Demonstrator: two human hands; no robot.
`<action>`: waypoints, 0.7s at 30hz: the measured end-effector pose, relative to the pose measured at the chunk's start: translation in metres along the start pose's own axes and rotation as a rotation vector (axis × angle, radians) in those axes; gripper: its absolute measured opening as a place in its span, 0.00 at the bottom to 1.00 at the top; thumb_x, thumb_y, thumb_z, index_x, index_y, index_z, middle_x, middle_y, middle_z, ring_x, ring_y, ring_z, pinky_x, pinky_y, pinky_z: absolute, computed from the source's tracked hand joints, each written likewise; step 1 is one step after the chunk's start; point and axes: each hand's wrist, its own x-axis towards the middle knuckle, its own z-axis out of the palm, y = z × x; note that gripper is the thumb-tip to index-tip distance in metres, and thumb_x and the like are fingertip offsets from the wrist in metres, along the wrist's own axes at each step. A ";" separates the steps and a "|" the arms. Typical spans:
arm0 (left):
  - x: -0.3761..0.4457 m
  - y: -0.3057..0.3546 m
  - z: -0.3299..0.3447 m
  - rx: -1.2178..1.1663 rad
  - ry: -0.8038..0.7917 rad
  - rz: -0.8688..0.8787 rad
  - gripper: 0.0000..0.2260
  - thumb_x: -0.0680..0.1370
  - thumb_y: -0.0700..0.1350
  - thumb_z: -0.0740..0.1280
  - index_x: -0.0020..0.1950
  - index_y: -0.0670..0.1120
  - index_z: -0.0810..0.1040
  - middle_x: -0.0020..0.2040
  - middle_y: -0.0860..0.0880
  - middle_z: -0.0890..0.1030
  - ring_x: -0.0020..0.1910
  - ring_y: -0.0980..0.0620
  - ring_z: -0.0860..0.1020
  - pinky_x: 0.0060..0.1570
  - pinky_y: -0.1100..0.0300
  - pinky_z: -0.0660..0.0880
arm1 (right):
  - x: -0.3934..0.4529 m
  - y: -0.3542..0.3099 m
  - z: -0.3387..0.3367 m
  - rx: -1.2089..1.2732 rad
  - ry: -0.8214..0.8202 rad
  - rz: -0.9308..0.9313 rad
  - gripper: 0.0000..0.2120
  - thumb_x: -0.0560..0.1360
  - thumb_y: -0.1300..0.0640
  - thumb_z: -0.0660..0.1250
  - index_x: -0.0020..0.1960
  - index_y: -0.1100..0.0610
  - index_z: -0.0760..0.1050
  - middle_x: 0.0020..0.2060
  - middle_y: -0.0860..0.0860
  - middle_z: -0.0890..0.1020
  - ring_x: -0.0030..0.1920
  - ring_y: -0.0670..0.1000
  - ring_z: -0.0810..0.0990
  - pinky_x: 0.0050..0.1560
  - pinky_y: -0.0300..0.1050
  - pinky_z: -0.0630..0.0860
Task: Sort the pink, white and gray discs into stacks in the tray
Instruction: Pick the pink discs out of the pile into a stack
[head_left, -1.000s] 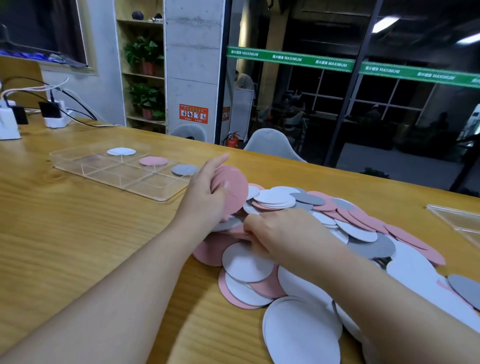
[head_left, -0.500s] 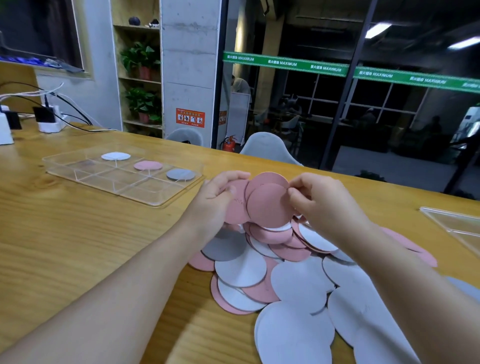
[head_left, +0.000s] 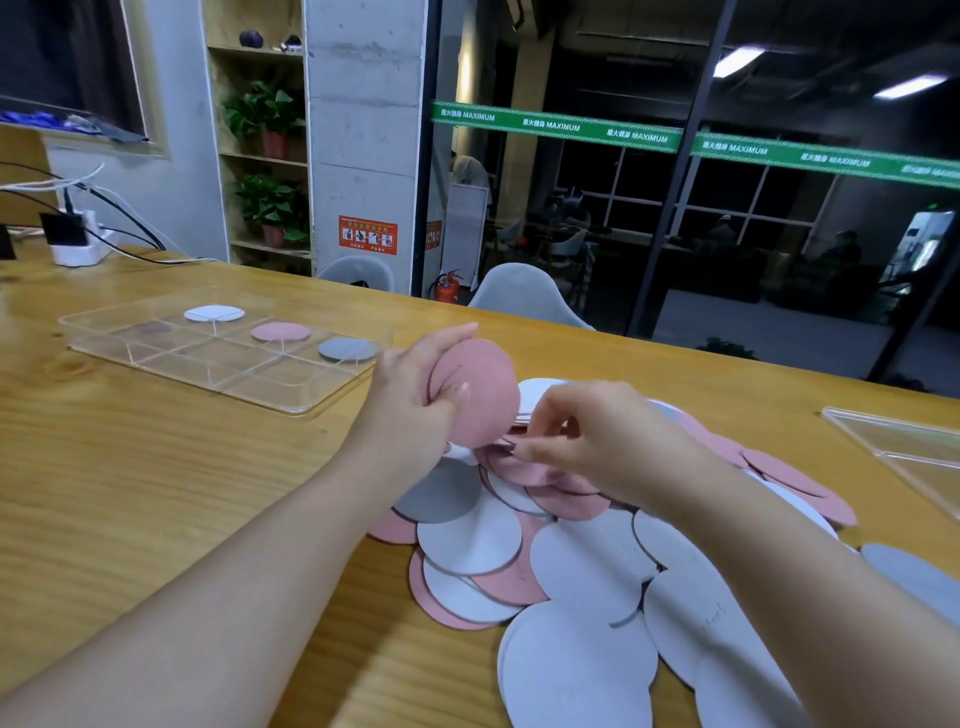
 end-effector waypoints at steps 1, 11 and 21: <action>0.001 0.000 -0.001 0.012 0.025 -0.007 0.26 0.78 0.39 0.63 0.56 0.75 0.68 0.59 0.48 0.65 0.50 0.47 0.76 0.53 0.49 0.77 | -0.001 -0.002 0.003 -0.090 -0.081 -0.019 0.10 0.71 0.47 0.69 0.47 0.52 0.78 0.41 0.46 0.78 0.43 0.48 0.74 0.40 0.41 0.70; -0.003 0.000 -0.001 0.105 0.012 -0.008 0.22 0.78 0.39 0.63 0.59 0.68 0.69 0.63 0.50 0.63 0.58 0.55 0.65 0.63 0.62 0.62 | -0.003 -0.005 0.014 -0.289 -0.083 -0.123 0.09 0.74 0.47 0.65 0.48 0.52 0.76 0.47 0.47 0.73 0.46 0.50 0.73 0.40 0.44 0.71; 0.001 -0.005 -0.003 0.104 0.081 -0.082 0.24 0.78 0.38 0.62 0.64 0.67 0.70 0.67 0.49 0.61 0.66 0.49 0.65 0.64 0.50 0.70 | -0.002 -0.003 0.018 -0.436 0.070 -0.174 0.14 0.79 0.51 0.53 0.47 0.57 0.74 0.45 0.50 0.73 0.44 0.51 0.72 0.34 0.46 0.69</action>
